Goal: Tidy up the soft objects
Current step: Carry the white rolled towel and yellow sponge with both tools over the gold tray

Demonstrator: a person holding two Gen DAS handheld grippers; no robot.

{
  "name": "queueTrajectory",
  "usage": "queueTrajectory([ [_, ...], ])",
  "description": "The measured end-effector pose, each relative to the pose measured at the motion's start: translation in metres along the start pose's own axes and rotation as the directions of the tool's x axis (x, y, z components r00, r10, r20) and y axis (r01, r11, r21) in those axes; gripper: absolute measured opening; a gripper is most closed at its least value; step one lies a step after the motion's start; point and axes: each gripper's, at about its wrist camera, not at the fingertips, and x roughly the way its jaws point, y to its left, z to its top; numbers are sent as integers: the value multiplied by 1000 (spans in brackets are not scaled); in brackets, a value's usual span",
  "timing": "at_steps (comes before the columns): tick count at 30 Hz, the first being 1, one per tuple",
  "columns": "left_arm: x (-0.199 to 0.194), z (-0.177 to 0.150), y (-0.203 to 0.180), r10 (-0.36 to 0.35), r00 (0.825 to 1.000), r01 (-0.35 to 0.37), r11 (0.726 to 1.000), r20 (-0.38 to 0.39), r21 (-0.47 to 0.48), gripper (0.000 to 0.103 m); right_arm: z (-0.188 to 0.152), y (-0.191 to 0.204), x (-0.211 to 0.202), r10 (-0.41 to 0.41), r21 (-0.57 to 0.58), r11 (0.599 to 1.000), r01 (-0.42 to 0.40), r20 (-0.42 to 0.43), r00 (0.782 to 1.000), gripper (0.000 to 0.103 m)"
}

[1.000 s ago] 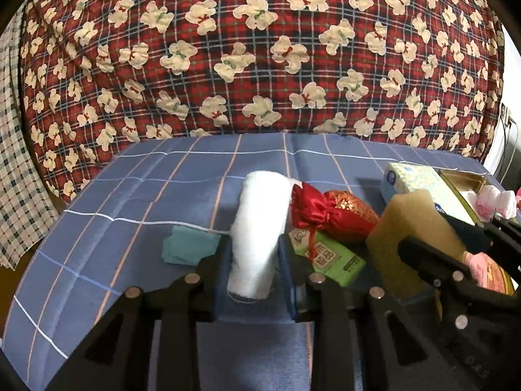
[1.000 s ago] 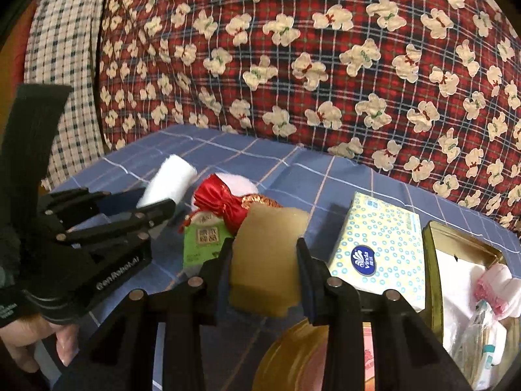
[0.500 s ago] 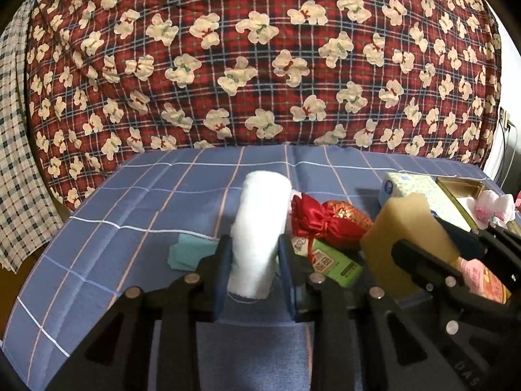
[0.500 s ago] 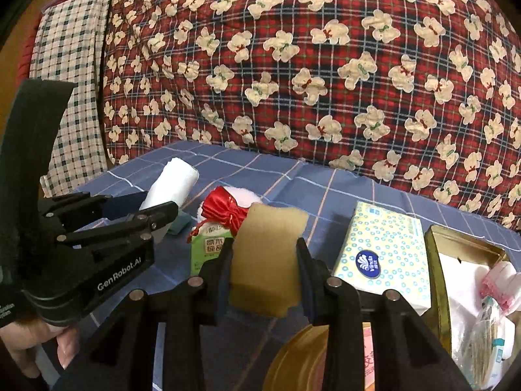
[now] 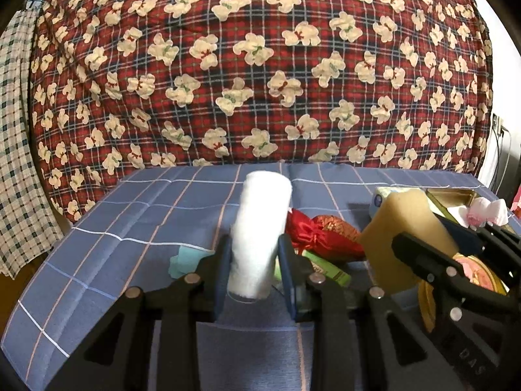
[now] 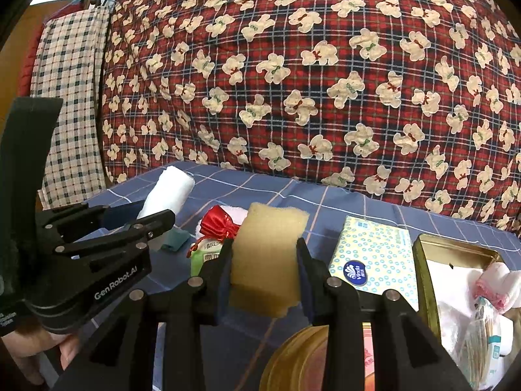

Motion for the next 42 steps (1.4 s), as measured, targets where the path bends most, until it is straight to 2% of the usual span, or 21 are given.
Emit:
queueTrajectory([
  [7, -3, 0, 0, 12, 1000, -12, 1000, 18, -2, 27, -1, -2, -5, 0, 15, 1000, 0, 28, 1000, 38],
  [18, -16, -1, -2, 28, 996, -28, 1000, 88, 5, 27, -2, -8, -12, -15, 32, 999, 13, 64, 998, 38],
  [34, -28, -3, -2, 53, 987, -46, 998, 151, -47, 27, -4, -18, -27, -53, 65, 997, 45, 132, 990, 38],
  [42, -31, -3, -11, 71, 983, -62, 997, 172, -53, 27, -4, -22, -30, -74, 86, 994, 63, 140, 987, 38],
])
